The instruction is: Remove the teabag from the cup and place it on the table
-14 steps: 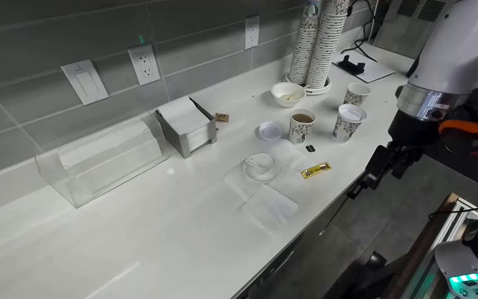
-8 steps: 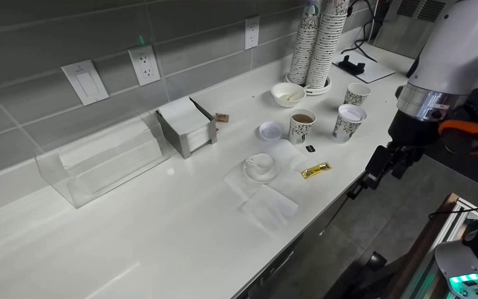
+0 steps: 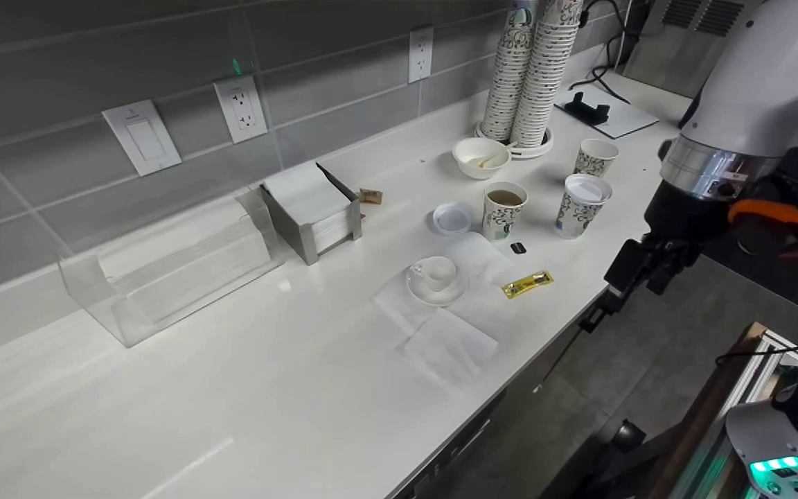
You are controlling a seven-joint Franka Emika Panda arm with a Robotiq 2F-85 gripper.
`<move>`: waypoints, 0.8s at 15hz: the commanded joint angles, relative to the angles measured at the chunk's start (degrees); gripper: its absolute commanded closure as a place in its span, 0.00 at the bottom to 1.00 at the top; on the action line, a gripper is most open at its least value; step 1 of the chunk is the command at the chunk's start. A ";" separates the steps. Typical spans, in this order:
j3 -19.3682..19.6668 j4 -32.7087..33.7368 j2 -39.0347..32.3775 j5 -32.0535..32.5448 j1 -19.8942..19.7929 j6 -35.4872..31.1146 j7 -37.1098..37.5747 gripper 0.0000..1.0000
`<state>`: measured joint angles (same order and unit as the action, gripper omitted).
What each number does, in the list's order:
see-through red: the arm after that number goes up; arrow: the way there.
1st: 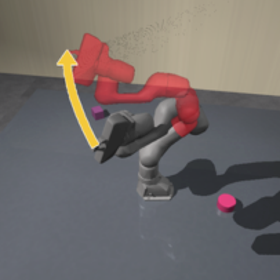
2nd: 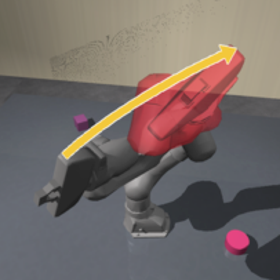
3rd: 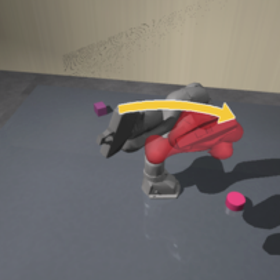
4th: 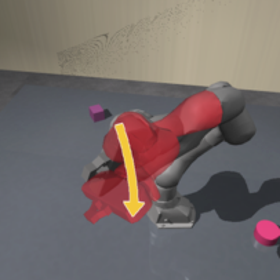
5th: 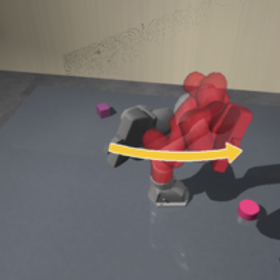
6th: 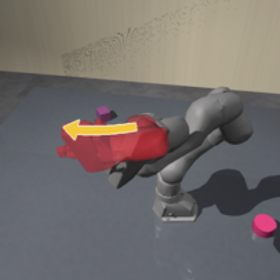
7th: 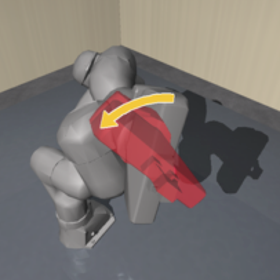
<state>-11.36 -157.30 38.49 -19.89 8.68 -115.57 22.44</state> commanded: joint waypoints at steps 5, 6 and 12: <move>-5.75 7.62 -12.75 8.83 -2.61 -16.40 -1.07 0.00; -5.60 8.27 -14.18 11.34 -3.50 -16.96 -0.63 0.00; -3.31 8.91 -16.59 14.17 -4.22 -16.29 0.46 0.00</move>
<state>-15.84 -148.42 21.99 -6.31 3.31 -131.93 22.49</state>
